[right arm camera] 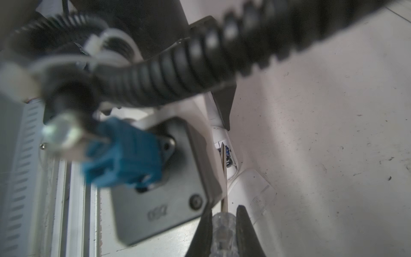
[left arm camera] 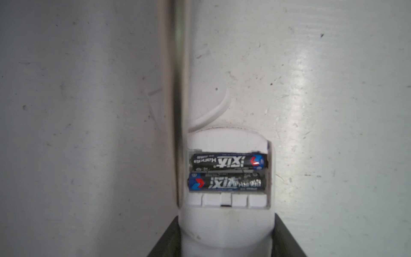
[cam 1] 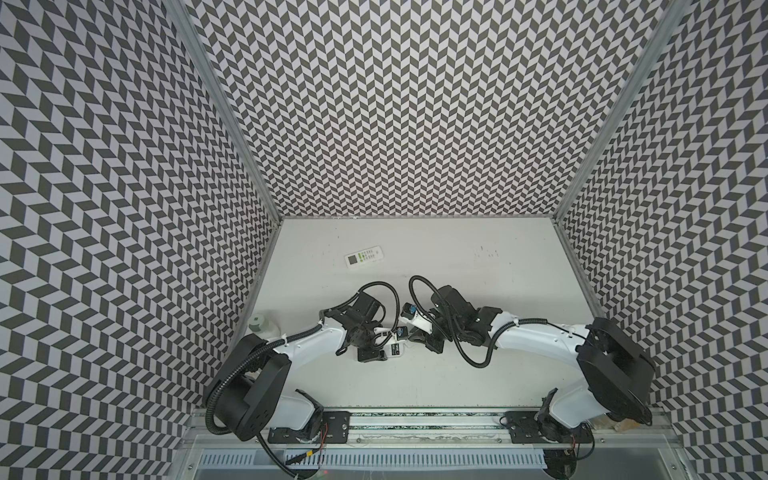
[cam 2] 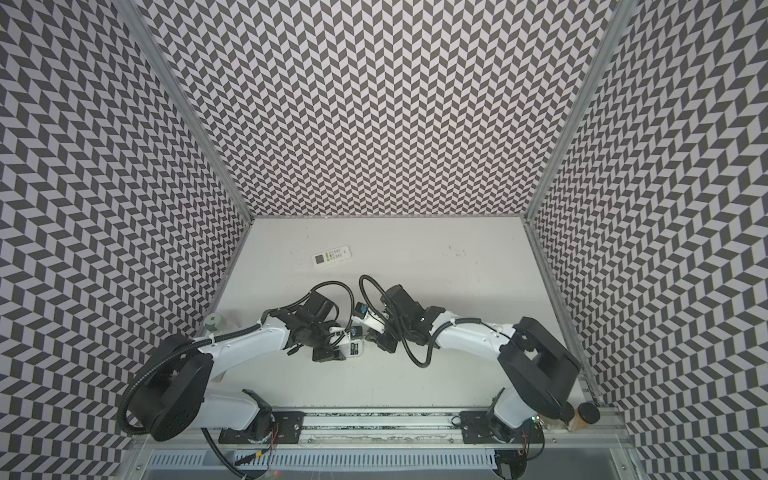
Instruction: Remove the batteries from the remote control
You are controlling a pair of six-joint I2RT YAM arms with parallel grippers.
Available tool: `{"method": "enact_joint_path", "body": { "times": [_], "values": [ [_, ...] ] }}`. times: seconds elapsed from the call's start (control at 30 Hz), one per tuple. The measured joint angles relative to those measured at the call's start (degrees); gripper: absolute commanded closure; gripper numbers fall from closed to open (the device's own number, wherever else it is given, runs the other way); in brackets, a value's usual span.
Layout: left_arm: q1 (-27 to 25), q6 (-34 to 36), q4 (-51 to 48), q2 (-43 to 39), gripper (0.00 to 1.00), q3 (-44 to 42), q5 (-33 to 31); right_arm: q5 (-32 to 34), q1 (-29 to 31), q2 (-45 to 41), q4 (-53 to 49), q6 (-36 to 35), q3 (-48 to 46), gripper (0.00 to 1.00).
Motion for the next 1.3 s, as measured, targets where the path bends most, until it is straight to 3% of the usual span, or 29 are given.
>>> {"method": "enact_joint_path", "body": {
  "times": [0.2, 0.4, 0.83, 1.3],
  "values": [
    [-0.2, 0.0, 0.0, 0.3, 0.33, 0.0, 0.5, -0.1, -0.3, 2.0, -0.1, 0.0, 0.0, 1.00],
    [-1.4, 0.2, 1.3, 1.6, 0.30, 0.3, 2.5, -0.8, -0.7, -1.4, -1.2, -0.6, -2.0, 1.00],
    [-2.0, 0.0, 2.6, 2.9, 0.45, 0.8, 4.1, -3.2, -1.2, 0.3, -0.9, 1.2, -1.5, 1.00],
    [-2.0, -0.1, 2.7, 2.9, 0.48, 0.8, 4.1, -1.6, -1.3, 1.1, -0.7, 5.0, -0.8, 1.00]
  ]
}}
